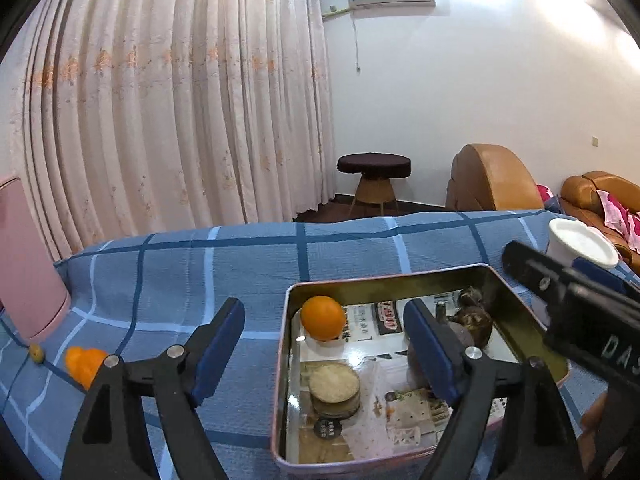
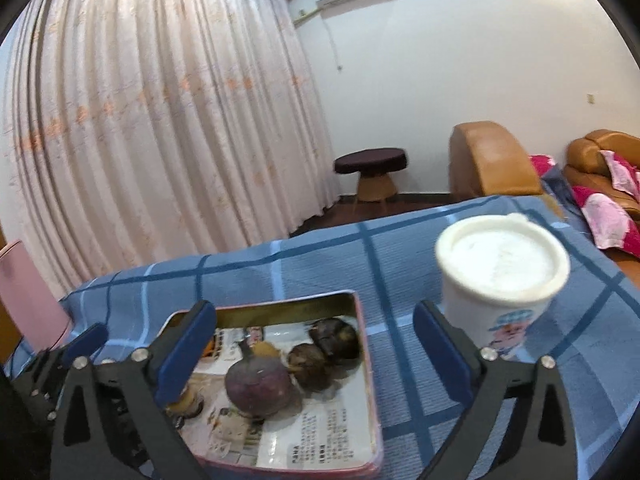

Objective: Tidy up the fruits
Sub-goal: 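Move both tools back toward the brown-banded jar and oranges on the tablecloth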

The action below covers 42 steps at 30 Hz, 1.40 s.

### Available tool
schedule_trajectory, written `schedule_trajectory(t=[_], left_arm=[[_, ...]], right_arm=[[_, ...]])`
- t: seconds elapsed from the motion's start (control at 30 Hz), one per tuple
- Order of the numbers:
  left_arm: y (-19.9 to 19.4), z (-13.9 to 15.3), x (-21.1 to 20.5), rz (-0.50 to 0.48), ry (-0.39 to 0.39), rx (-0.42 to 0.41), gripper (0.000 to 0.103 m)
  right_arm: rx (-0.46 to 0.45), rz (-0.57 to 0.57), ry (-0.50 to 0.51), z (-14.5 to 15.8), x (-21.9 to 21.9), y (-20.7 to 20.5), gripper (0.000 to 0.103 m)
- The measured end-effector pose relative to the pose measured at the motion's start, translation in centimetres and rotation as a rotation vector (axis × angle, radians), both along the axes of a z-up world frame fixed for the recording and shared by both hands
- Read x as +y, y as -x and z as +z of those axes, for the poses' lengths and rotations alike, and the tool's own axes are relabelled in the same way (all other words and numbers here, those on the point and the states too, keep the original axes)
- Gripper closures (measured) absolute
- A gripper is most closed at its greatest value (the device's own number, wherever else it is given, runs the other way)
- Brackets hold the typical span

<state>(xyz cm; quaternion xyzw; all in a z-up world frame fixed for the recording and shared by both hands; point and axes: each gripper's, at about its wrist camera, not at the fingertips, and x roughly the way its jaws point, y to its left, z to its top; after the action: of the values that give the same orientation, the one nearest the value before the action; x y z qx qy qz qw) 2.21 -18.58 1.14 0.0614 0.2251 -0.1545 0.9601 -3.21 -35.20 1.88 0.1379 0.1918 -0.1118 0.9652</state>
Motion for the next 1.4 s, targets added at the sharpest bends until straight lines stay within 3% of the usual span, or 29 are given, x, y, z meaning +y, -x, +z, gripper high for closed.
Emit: schedule_trajectory(t=[0.27, 0.87, 1.4], left_arm=[[-0.1, -0.1, 1.4, 0.06, -0.027, -0.019, 0.02], [-0.2, -0.7, 6.4, 0.14, -0.053, -0.008, 0.02], [-1.8, -1.2, 14.0, 0.228, -0.047, 0.037, 0.02]], right_arm=[[-0.072, -0.025, 0.051, 0.0, 1.1, 0.6, 0.001], [-0.103, -0.063, 0.103, -0.2, 4.7, 1.7, 0.001], [-0.07, 0.057, 0.14, -0.4, 12.1, 0.9, 0.001]])
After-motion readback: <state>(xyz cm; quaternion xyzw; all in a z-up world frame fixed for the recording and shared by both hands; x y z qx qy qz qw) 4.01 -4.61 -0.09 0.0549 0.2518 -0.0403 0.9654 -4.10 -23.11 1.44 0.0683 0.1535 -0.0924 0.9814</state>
